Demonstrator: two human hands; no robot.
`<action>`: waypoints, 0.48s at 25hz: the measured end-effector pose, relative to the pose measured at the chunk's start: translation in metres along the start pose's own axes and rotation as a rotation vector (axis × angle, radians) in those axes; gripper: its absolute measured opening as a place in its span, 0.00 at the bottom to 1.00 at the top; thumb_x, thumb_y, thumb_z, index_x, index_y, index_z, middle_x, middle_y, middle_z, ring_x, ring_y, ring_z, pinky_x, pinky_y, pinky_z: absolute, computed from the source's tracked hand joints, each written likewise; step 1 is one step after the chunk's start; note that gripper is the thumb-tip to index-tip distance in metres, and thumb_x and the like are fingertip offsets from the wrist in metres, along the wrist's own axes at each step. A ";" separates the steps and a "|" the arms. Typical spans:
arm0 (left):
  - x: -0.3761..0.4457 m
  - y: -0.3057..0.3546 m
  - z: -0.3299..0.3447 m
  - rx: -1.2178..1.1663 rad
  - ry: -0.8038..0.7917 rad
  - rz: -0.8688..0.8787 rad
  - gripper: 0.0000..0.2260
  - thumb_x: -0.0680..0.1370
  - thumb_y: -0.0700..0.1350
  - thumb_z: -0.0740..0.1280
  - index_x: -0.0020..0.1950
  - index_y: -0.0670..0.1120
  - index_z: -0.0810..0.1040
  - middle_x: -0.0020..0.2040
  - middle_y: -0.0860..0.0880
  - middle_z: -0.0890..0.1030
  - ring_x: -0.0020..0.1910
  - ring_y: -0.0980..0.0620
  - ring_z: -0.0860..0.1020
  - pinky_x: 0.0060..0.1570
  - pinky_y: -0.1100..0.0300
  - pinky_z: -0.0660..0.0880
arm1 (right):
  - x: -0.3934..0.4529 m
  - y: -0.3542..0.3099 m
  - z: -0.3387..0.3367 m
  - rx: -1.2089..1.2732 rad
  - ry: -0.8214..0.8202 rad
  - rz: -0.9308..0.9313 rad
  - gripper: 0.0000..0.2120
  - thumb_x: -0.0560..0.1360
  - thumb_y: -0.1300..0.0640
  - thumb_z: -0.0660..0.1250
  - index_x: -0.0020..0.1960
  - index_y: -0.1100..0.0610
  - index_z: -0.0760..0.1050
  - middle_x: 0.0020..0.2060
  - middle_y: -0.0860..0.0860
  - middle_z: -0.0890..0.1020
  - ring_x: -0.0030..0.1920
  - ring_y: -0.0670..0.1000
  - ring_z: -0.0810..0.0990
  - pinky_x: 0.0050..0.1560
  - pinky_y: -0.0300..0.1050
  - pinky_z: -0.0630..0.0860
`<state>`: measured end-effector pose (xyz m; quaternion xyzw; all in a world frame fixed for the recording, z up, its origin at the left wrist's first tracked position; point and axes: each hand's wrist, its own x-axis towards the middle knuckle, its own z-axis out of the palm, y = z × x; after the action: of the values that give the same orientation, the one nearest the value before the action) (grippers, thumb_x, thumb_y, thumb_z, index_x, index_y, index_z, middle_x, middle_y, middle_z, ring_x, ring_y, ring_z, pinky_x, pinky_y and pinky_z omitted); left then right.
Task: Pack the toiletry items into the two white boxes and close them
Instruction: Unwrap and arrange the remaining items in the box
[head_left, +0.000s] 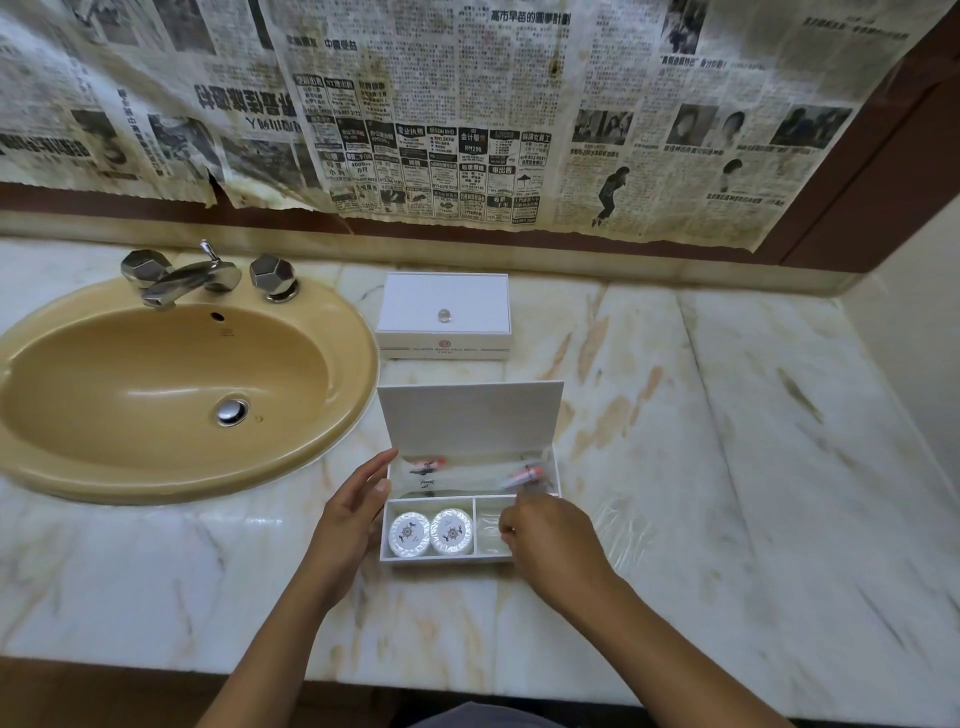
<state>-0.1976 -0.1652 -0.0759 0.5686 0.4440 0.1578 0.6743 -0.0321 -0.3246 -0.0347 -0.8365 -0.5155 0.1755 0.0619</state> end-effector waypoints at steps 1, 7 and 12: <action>0.000 0.000 -0.001 0.001 -0.001 -0.002 0.15 0.84 0.48 0.62 0.65 0.66 0.78 0.65 0.58 0.81 0.66 0.55 0.78 0.66 0.54 0.73 | 0.002 -0.002 0.001 -0.014 -0.019 0.012 0.08 0.70 0.66 0.60 0.36 0.56 0.74 0.36 0.52 0.74 0.37 0.55 0.73 0.29 0.41 0.58; -0.001 0.002 0.000 -0.012 -0.002 -0.010 0.15 0.84 0.48 0.62 0.64 0.65 0.79 0.64 0.57 0.81 0.65 0.54 0.79 0.64 0.54 0.74 | 0.005 -0.003 0.000 0.106 0.026 0.052 0.06 0.72 0.62 0.61 0.39 0.55 0.74 0.38 0.53 0.78 0.41 0.56 0.75 0.37 0.43 0.66; -0.003 0.005 0.001 -0.027 -0.006 -0.018 0.15 0.84 0.47 0.62 0.65 0.65 0.79 0.63 0.57 0.82 0.63 0.54 0.80 0.56 0.58 0.77 | -0.003 0.011 -0.011 0.306 0.332 -0.002 0.07 0.72 0.62 0.68 0.46 0.53 0.82 0.45 0.49 0.82 0.48 0.49 0.80 0.47 0.37 0.72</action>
<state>-0.1970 -0.1668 -0.0703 0.5558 0.4448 0.1561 0.6847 -0.0201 -0.3310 -0.0268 -0.8343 -0.4663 0.1114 0.2721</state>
